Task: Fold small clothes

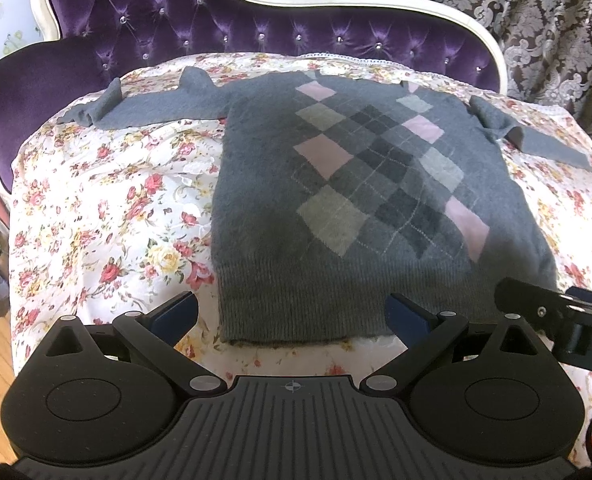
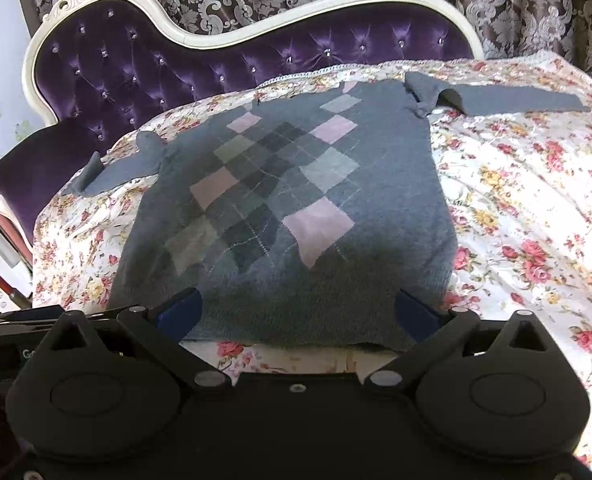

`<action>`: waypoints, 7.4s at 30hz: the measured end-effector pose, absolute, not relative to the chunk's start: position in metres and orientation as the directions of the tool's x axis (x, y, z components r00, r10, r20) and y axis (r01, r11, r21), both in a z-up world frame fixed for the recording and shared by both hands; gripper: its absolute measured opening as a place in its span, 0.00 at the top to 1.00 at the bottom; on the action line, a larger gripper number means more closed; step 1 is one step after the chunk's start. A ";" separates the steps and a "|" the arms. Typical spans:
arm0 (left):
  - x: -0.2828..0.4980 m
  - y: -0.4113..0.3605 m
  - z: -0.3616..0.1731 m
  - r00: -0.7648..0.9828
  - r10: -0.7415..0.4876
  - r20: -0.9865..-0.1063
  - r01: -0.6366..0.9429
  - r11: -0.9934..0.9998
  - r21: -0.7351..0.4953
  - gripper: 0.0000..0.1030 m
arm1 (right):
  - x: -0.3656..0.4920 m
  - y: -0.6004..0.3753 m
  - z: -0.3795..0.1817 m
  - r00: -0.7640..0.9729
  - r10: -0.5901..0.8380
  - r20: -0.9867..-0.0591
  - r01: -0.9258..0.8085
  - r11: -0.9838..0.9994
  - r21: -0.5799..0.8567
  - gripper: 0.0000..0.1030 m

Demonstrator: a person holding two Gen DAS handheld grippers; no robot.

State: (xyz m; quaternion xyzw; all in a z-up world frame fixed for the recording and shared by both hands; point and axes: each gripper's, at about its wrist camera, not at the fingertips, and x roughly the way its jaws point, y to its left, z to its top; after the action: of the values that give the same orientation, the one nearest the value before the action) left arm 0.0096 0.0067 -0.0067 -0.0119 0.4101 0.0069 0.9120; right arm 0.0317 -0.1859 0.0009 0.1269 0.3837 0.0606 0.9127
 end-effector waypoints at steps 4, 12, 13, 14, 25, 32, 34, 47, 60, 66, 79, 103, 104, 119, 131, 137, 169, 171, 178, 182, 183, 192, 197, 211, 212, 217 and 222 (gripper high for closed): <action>0.020 0.007 -0.005 0.666 0.004 -0.746 -0.018 1.000 -0.011 0.02 | 0.038 -0.191 0.000 0.687 0.226 -0.690 -0.010 0.953 0.303 0.01; 0.048 0.005 -0.002 0.675 0.009 -0.737 -0.008 1.000 0.005 0.02 | 0.062 -0.214 0.003 0.672 0.261 -0.694 0.016 0.931 0.366 0.01; 0.052 0.004 -0.001 0.676 0.010 -0.737 -0.005 1.000 0.009 0.02 | 0.065 -0.219 0.003 0.672 0.266 -0.691 0.024 0.925 0.379 0.01; 0.057 0.004 -0.001 0.677 0.011 -0.736 -0.003 1.000 0.013 0.02 | 0.069 -0.223 0.004 0.672 0.269 -0.690 0.031 0.921 0.389 0.01; 0.112 0.000 0.011 0.706 -0.006 -0.709 0.023 1.000 0.014 0.02 | 0.134 -0.299 0.002 0.634 0.266 -0.726 0.151 0.878 0.454 0.01; 0.146 -0.001 0.022 0.728 -0.017 -0.686 0.019 1.000 -0.005 0.02 | 0.170 -0.347 0.001 0.654 0.187 -0.733 0.223 0.878 0.423 0.01; 0.155 -0.002 0.025 0.735 -0.019 -0.678 0.017 1.000 -0.010 0.02 | 0.180 -0.362 0.000 0.669 0.168 -0.724 0.231 0.879 0.418 0.01; 0.206 -0.017 -0.004 0.746 -0.023 -0.666 0.017 1.000 -0.015 0.02 | 0.244 -0.478 -0.021 0.741 -0.043 -0.670 0.412 0.816 0.404 0.01; 0.217 -0.021 -0.056 0.681 -0.018 -0.732 0.054 0.998 0.026 0.02 | 0.283 -0.540 -0.065 0.773 -0.096 -0.627 0.476 0.741 0.473 0.07; 0.213 -0.020 -0.057 0.697 -0.024 -0.717 0.060 0.998 0.025 0.01 | 0.294 -0.558 -0.072 0.815 -0.101 -0.570 0.467 0.698 0.543 0.12; 0.221 -0.020 -0.053 0.664 -0.042 -0.747 0.078 0.997 0.013 0.02 | 0.275 -0.574 -0.043 0.776 -0.148 -0.613 0.478 0.773 0.418 0.88; 0.156 0.046 0.004 0.762 -0.042 -0.646 0.013 0.999 -0.050 0.02 | 0.295 -0.376 0.121 0.883 0.047 -0.467 0.071 0.970 0.233 0.87; 0.154 0.051 0.005 0.765 -0.036 -0.643 0.005 0.999 -0.050 0.02 | 0.300 -0.350 0.125 0.880 0.091 -0.465 0.023 0.972 0.234 0.87; 0.141 0.104 -0.015 0.735 0.031 -0.677 -0.090 0.995 -0.052 0.02 | 0.336 -0.072 0.007 0.676 0.336 -0.656 -0.396 0.916 0.061 0.86; 0.161 0.092 -0.004 0.760 0.013 -0.650 -0.026 1.000 -0.011 0.02 | 0.283 -0.092 0.013 0.668 0.541 -0.512 -0.535 0.826 0.175 0.30; 0.184 0.064 0.003 0.781 -0.010 -0.624 0.037 0.999 0.030 0.03 | 0.261 -0.139 0.011 0.727 0.472 -0.499 -0.429 0.879 0.208 0.29; 0.291 0.051 -0.037 0.732 0.155 -0.663 -0.096 0.988 0.125 0.12 | 0.220 -0.180 -0.039 0.748 0.296 -0.594 -0.190 0.953 0.236 0.25; 0.289 0.056 -0.035 0.727 0.180 -0.662 -0.125 0.984 0.131 0.12 | 0.221 -0.180 -0.039 0.748 0.296 -0.594 -0.190 0.953 0.236 0.25; 0.281 0.042 -0.026 0.761 0.153 -0.631 -0.065 0.985 0.159 0.12 | 0.220 -0.185 -0.034 0.756 0.296 -0.583 -0.177 0.951 0.254 0.25; 0.287 0.029 -0.034 0.752 0.129 -0.646 -0.018 0.984 0.175 0.12 | 0.227 -0.198 -0.028 0.769 0.271 -0.578 -0.163 0.959 0.233 0.25; 0.290 0.028 -0.038 0.743 0.126 -0.657 -0.011 0.984 0.177 0.12 | 0.231 -0.201 -0.027 0.771 0.266 -0.578 -0.163 0.961 0.225 0.24; 0.287 0.040 -0.050 0.725 0.084 -0.683 -0.009 0.994 0.113 0.09 | 0.258 -0.278 -0.038 0.784 0.085 -0.615 0.079 0.969 0.234 0.31; 0.285 0.043 -0.055 0.728 0.085 -0.680 -0.035 0.996 0.087 0.00 | 0.245 -0.283 -0.023 0.797 0.063 -0.601 0.096 0.969 0.229 0.23; 0.283 0.051 -0.064 0.737 0.050 -0.674 -0.044 0.999 0.026 0.00 | 0.332 -0.309 -0.018 0.785 0.060 -0.617 0.128 0.958 0.255 0.29; 0.282 0.050 -0.064 0.738 0.051 -0.673 -0.044 0.999 0.028 0.00 | 0.337 -0.317 -0.022 0.775 0.060 -0.629 0.148 0.951 0.273 0.35; 0.282 0.051 -0.064 0.741 0.050 -0.670 -0.044 0.999 0.026 0.00 | 0.346 -0.333 -0.038 0.735 0.084 -0.673 0.172 0.937 0.305 0.50; 0.282 0.052 -0.064 0.743 0.049 -0.667 -0.045 0.999 0.023 0.00 | 0.341 -0.314 -0.036 0.738 0.043 -0.673 0.105 0.978 0.178 0.87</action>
State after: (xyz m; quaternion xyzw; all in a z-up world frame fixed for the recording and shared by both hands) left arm 0.2817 0.0517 -0.0643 0.0028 0.3573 0.0252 0.9337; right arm 0.3413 -0.3138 -0.0359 0.1024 0.3616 -0.0168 0.9266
